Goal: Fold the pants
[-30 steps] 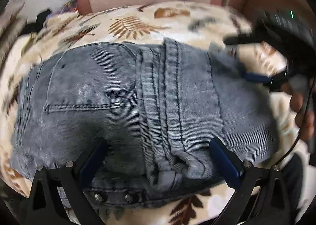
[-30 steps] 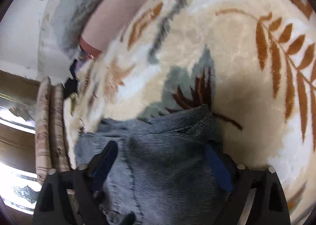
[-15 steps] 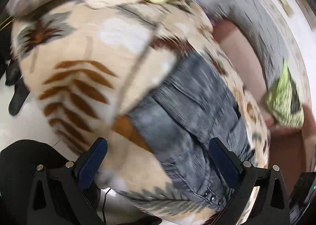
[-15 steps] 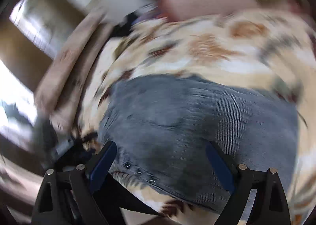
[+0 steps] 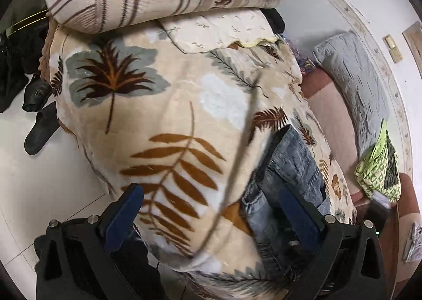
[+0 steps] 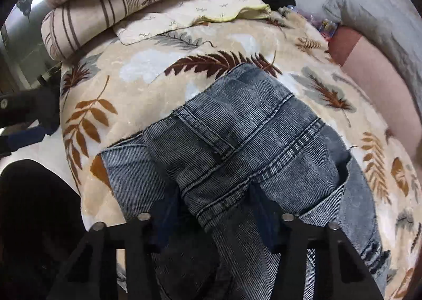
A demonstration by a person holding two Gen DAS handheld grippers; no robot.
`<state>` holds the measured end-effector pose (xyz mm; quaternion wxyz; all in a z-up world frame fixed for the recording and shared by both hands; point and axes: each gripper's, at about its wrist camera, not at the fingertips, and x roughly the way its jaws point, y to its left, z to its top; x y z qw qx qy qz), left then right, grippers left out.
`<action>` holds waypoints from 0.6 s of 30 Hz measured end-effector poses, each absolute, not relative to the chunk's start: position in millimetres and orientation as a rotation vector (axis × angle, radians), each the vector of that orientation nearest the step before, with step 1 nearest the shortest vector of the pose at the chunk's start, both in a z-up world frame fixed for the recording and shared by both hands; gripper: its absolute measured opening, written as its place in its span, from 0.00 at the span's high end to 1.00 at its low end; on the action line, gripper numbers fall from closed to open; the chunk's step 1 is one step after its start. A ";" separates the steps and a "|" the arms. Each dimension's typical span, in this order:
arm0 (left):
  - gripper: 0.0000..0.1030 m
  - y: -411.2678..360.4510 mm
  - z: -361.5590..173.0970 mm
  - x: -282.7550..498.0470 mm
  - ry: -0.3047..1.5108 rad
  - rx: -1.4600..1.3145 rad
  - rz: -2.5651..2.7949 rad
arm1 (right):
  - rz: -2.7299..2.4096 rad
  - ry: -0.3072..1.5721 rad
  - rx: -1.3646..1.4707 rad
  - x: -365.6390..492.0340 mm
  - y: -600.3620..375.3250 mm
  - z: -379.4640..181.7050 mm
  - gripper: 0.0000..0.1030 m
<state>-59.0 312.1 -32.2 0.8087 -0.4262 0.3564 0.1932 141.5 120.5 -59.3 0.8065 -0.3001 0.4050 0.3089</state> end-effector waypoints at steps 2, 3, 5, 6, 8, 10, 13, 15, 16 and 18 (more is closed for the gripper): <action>0.01 317.5 -34.8 -59.0 0.762 -0.920 0.414 | 0.689 0.868 -0.571 141.1 113.4 -41.1 0.85; 0.01 317.6 -35.7 -58.5 0.763 -0.922 0.406 | 0.716 0.876 -0.508 139.5 105.9 -27.1 0.85; 0.01 319.6 -37.0 -56.6 0.766 -0.913 0.402 | 0.752 0.896 -0.424 138.7 95.4 -13.9 0.85; 0.01 320.7 -37.6 -56.3 0.767 -0.914 0.400 | 0.786 0.930 -0.367 138.5 89.9 -12.2 0.85; 0.01 323.3 -39.2 -55.8 0.770 -0.919 0.406 | 0.847 0.979 -0.299 134.0 86.5 -19.0 0.84; 0.01 324.2 -40.4 -55.0 0.771 -0.916 0.417 | 0.902 1.080 -0.240 132.9 85.5 -47.7 0.76; 0.01 319.4 -38.9 -47.4 0.789 -0.908 0.402 | 0.939 1.060 -0.224 130.3 85.1 -82.4 0.62; 0.01 310.9 -30.2 -40.7 0.781 -0.866 0.387 | 0.990 1.074 -0.135 127.4 79.8 -77.7 0.40; 0.01 306.0 -25.5 -36.5 0.775 -0.841 0.387 | 1.007 1.090 -0.103 125.1 78.0 -74.0 0.33; 0.01 294.9 -18.9 -25.1 0.771 -0.808 0.361 | 0.986 1.090 -0.089 120.8 72.3 -67.2 0.32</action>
